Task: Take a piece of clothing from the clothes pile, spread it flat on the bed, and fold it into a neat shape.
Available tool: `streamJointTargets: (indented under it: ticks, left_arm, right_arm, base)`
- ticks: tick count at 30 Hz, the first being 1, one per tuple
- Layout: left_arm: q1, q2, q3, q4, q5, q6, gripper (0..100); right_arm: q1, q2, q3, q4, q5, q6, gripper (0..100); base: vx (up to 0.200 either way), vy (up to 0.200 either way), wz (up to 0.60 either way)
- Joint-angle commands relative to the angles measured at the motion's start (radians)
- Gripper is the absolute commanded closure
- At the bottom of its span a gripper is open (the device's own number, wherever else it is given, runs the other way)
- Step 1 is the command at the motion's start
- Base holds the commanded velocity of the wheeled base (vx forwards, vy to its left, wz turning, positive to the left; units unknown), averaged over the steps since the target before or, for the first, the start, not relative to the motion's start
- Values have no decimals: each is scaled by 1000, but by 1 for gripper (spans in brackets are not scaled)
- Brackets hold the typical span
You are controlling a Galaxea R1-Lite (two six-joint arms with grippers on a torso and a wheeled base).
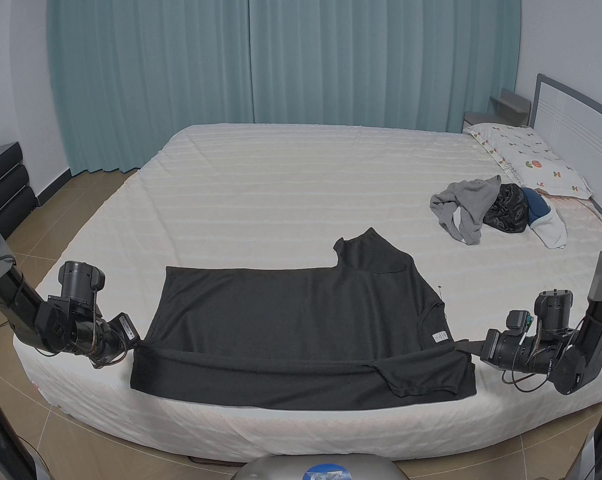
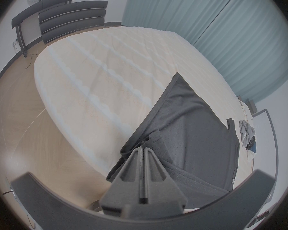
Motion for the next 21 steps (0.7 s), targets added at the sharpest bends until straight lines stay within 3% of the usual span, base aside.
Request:
streamJointTargets:
  ticks: [1, 17, 18, 21]
  left_arm:
    - [-2, 96, -54, -1, 0, -1, 100]
    - [-4, 225, -169, -2, -1, -47, 100]
    - [-4, 227, -174, -2, -3, -57, 0]
    - [-5, 227, -180, -4, -3, -73, 0]
  right_arm:
    - [1, 92, -52, 1, -1, 0, 100]
    - [-3, 199, -150, -5, 1, 5, 100]
    - [-4, 198, -151, -5, 2, 6, 0]
    - [-6, 195, -154, -13, 6, 17, 0]
  base:
    - [0, 0, 0]
    - [0, 0, 0]
    - [0, 0, 0]
    - [0, 0, 0]
